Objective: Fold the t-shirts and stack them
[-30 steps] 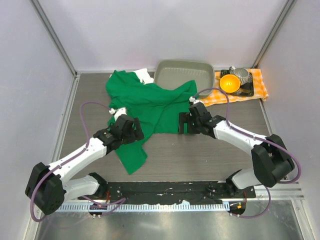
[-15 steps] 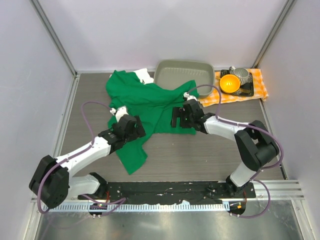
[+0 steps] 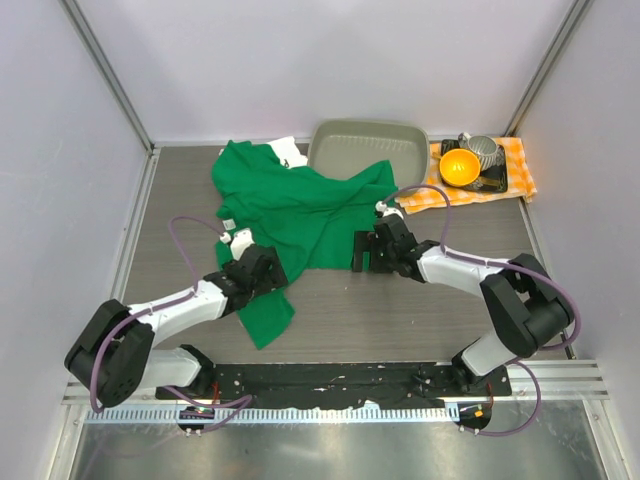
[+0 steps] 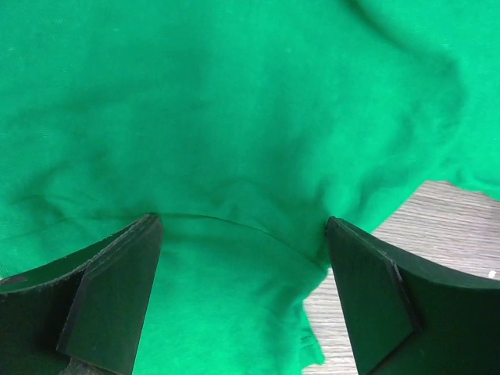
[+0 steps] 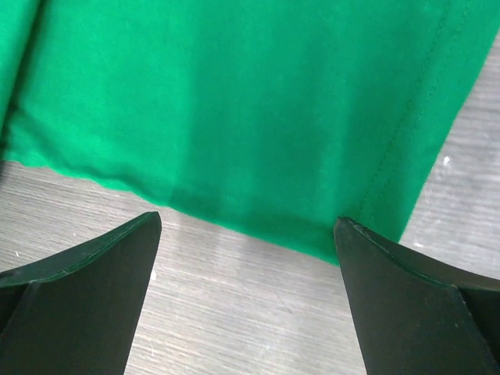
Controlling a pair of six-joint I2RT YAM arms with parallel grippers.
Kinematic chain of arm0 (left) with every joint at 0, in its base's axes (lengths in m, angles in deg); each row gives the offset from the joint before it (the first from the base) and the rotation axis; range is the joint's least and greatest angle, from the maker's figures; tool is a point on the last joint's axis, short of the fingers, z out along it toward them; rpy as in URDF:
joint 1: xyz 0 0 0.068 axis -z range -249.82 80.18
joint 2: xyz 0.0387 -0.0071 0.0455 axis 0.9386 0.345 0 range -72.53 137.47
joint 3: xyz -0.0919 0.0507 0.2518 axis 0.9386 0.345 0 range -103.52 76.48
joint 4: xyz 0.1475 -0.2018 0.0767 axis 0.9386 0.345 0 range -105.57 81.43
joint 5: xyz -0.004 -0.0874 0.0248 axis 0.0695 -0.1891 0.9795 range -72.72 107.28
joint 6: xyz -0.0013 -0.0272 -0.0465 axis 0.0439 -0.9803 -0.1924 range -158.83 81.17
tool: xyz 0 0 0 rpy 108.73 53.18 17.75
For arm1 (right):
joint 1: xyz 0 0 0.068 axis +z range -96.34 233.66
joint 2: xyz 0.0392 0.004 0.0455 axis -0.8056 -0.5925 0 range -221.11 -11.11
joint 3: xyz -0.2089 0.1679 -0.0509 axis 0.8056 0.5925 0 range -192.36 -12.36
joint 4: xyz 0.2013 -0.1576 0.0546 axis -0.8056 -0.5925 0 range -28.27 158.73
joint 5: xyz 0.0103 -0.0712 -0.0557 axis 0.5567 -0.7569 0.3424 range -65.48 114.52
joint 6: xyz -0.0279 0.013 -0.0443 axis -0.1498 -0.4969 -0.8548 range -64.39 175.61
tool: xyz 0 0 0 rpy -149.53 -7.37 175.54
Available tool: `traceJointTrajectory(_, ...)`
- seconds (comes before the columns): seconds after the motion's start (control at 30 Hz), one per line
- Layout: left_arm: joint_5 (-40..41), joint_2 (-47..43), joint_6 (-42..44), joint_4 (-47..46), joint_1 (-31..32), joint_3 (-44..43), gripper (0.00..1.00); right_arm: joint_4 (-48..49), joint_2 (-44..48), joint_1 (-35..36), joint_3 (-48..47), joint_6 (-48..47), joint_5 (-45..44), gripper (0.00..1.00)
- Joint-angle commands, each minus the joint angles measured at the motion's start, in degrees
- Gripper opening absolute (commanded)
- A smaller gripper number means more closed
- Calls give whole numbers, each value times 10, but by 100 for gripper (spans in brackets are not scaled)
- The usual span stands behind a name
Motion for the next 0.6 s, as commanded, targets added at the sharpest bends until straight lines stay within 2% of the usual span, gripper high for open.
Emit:
traceJointTrajectory(0.0,9,19,-26,-43,-1,19,90,-76,33,2,0,-5,-28,99)
traceJointTrajectory(0.17,-2,25,-37,-34,-2,33,90,-160,55,2,-10,9,-51,99)
traceJointTrajectory(0.3,1,-4,-52,-9,-2,52,90,-234,83,1,-11,43,-86,99)
traceJointTrajectory(0.43,-2,-62,-64,49,-1,67,90,-282,118,2,0,68,-90,100)
traceJointTrajectory(0.57,-11,-162,-80,111,-1,75,90,-316,155,2,13,81,-96,100)
